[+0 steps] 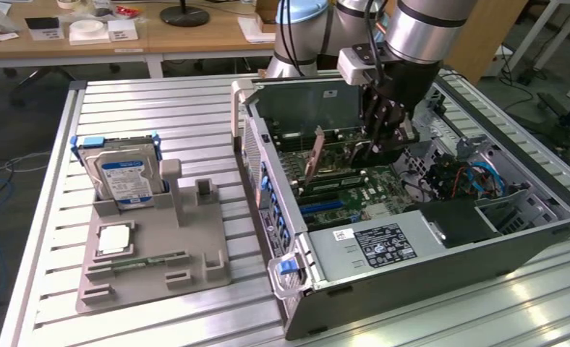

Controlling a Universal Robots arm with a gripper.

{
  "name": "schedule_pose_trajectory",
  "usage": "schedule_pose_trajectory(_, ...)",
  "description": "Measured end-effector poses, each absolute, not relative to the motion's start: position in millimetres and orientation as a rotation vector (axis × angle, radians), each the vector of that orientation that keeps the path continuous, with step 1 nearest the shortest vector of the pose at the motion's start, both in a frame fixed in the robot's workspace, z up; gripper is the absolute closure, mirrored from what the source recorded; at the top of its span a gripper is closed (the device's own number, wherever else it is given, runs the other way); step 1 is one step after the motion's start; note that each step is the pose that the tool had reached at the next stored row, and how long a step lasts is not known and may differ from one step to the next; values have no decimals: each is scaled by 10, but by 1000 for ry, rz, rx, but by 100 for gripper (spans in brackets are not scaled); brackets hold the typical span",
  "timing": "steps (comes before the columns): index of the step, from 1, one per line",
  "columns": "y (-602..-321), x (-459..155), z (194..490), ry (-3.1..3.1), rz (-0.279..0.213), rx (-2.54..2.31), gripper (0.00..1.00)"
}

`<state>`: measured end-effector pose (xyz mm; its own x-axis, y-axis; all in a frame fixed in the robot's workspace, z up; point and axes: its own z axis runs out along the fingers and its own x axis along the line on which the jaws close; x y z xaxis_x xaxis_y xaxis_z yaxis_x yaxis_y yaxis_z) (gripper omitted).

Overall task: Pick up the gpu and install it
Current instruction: 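Insert the gpu into the slot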

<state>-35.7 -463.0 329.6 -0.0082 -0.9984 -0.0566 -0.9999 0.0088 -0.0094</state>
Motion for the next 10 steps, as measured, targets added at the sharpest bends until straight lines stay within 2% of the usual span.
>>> schedule_pose_trajectory(10,-4631,-375,3264,2196,49,-2178,73)
